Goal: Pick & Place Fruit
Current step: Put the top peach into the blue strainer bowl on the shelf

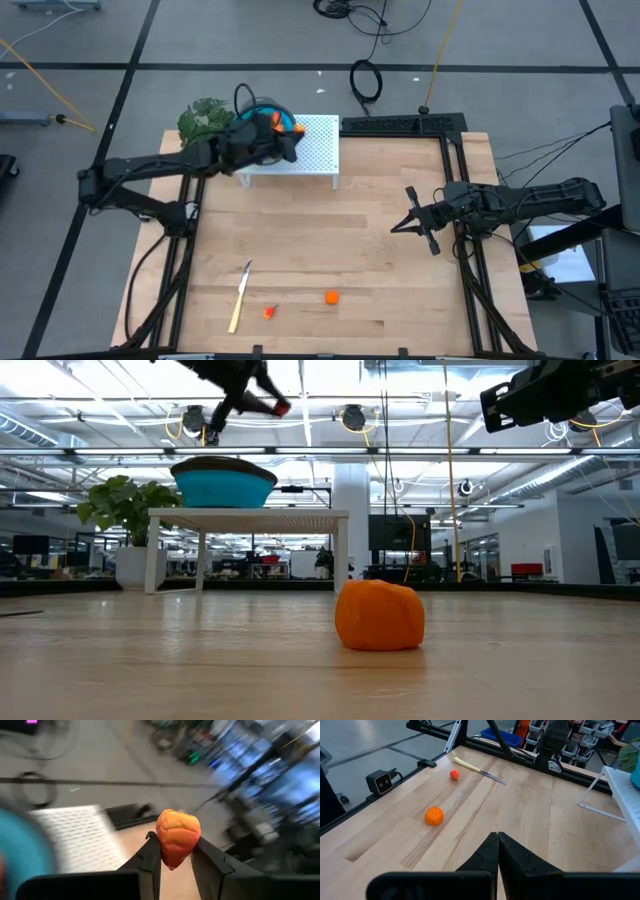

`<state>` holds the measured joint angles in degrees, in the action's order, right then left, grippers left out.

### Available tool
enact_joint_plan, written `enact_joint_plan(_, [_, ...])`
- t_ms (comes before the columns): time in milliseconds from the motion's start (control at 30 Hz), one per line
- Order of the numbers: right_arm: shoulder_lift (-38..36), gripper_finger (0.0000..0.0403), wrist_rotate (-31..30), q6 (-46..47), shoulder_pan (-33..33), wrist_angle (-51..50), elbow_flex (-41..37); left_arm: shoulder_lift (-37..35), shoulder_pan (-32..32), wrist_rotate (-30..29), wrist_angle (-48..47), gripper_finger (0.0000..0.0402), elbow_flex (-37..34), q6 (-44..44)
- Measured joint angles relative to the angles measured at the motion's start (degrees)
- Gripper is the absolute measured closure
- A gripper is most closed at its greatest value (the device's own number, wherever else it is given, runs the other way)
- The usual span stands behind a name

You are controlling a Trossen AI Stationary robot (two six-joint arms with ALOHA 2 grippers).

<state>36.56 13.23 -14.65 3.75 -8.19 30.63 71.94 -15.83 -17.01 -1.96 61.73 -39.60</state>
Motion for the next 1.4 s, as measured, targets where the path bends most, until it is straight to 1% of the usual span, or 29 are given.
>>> enact_joint_plan(67, [-0.02,0.0403,-0.04,0.01,0.0,0.02,0.0,-0.71,-1.98,-0.09,-3.19,0.0323,-0.24,2.46])
enact_joint_plan(200, [0.0,0.0403,-0.09,0.02,-0.01,0.04,0.0,-0.95,-5.28,-1.25,-5.3,0.0323,-0.13,7.94])
enact_joint_plan(333, [0.0,0.0403,-0.27,0.75,0.0,0.04,0.0,-0.8,-7.52,-3.75,-6.76,0.0323,-0.15,17.71])
enact_joint_plan(467, [0.0,0.0403,-3.3,3.77,-0.01,0.02,0.0,-0.81,-8.61,-6.98,-8.31,0.0323,-0.15,28.46])
enact_joint_plan(533, [-0.02,0.0403,-4.46,4.4,-0.02,0.02,0.0,-0.81,-9.07,-7.08,-8.76,0.0323,-0.15,32.99])
enact_joint_plan(600, [0.0,0.0403,-4.48,4.41,-0.02,0.02,0.0,-0.85,-9.53,-7.02,-9.68,0.0323,-0.15,35.59])
enact_joint_plan(667, [-0.02,0.0403,-4.46,4.44,0.0,0.02,0.0,-0.46,-9.95,-6.55,-11.23,0.0323,-0.14,37.11])
enact_joint_plan(800, [0.0,0.0403,-4.46,4.52,-0.01,0.02,0.0,1.14,-10.43,-5.42,-14.4,0.0323,-0.15,37.5])
enact_joint_plan(1033, [0.0,0.0403,-4.46,3.45,-0.02,0.0,0.0,3.44,-11.0,-3.83,-14.94,0.0323,-0.15,37.97])
enact_joint_plan(1167, [0.0,0.0403,-4.46,3.45,-0.02,0.02,0.0,3.48,-12.06,-3.68,-15.72,0.0323,-0.15,37.97])
enact_joint_plan(1400, [-0.01,0.0403,-4.46,3.17,-0.02,0.22,0.0,3.48,-12.82,-0.71,-16.35,0.0323,-0.15,37.8])
